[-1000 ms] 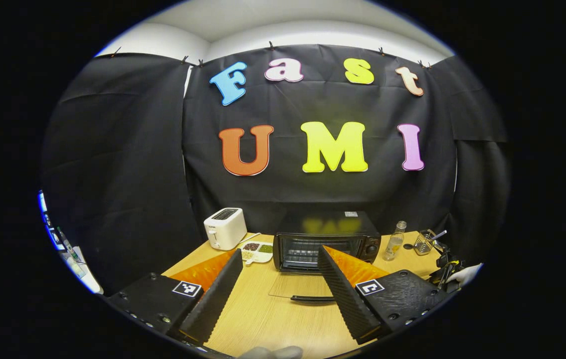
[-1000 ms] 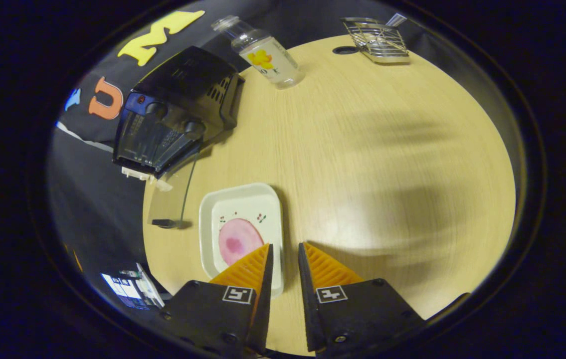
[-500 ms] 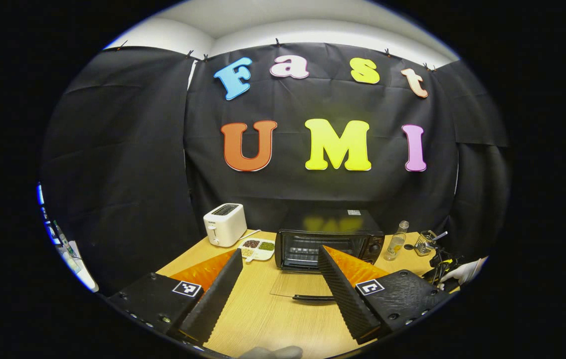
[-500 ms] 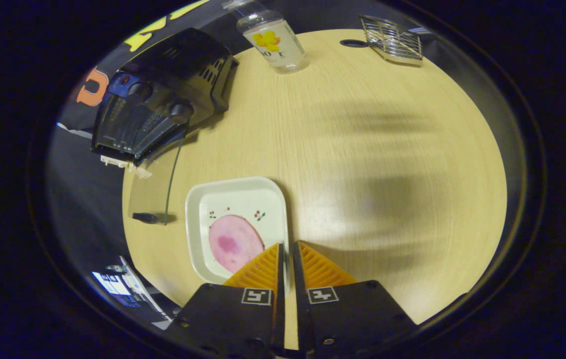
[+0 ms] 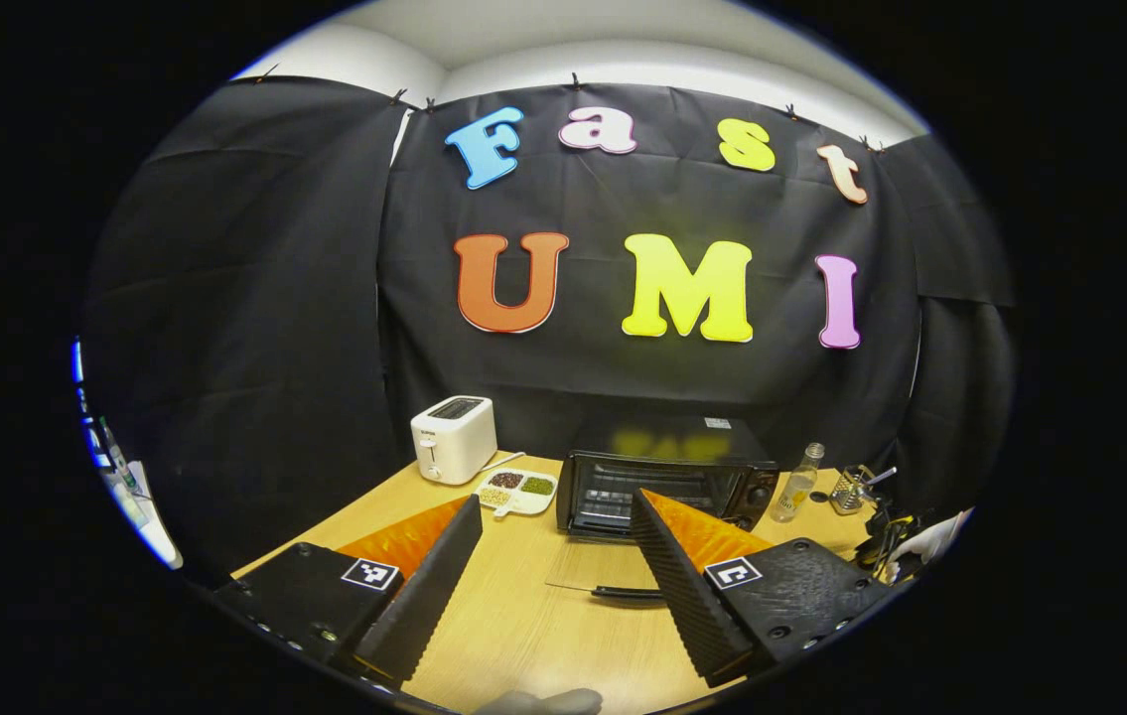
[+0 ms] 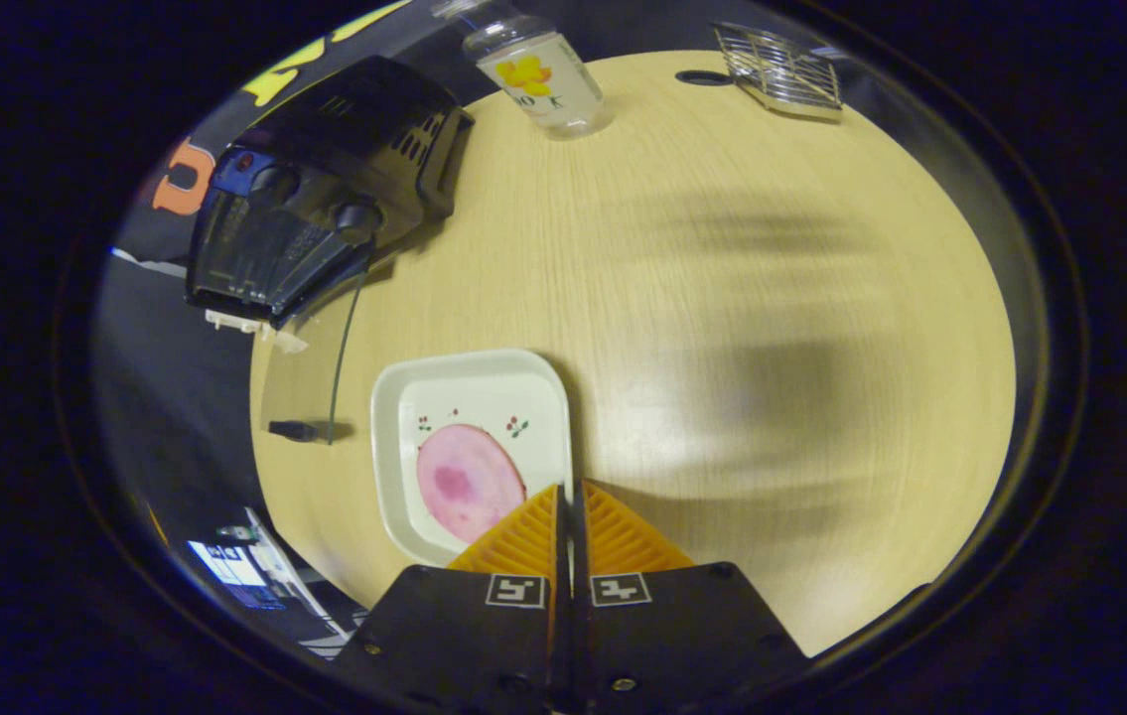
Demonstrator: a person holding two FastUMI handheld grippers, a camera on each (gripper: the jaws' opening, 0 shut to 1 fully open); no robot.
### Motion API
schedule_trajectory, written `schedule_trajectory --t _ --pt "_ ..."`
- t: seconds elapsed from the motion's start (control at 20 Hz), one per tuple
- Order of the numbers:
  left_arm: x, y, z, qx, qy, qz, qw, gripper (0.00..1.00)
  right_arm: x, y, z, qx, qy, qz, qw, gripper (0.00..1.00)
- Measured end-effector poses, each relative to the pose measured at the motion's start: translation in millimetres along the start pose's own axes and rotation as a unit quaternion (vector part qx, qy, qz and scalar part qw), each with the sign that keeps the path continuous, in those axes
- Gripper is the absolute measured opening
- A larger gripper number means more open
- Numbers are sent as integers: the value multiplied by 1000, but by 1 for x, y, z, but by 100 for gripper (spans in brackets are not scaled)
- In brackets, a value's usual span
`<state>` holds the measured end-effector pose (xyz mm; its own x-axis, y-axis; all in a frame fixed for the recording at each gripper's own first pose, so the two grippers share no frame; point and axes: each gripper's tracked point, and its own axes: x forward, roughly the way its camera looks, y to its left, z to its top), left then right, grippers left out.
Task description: Open the electric oven with the left hand, put the food in, and close the electric oven.
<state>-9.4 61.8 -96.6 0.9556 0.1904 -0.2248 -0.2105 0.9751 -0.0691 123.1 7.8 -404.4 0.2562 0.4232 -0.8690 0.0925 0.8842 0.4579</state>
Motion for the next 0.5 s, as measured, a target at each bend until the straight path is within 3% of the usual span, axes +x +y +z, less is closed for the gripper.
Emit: schedule_trajectory --t 0.25,0.5 --pt "-1 1 0 12 13 3 1000 96 -1 1 3 75 -49 95 991 1" --pt "-3 -13 9 27 7 -13 1000 96 -21 -2 5 127 -108 111 980 4"
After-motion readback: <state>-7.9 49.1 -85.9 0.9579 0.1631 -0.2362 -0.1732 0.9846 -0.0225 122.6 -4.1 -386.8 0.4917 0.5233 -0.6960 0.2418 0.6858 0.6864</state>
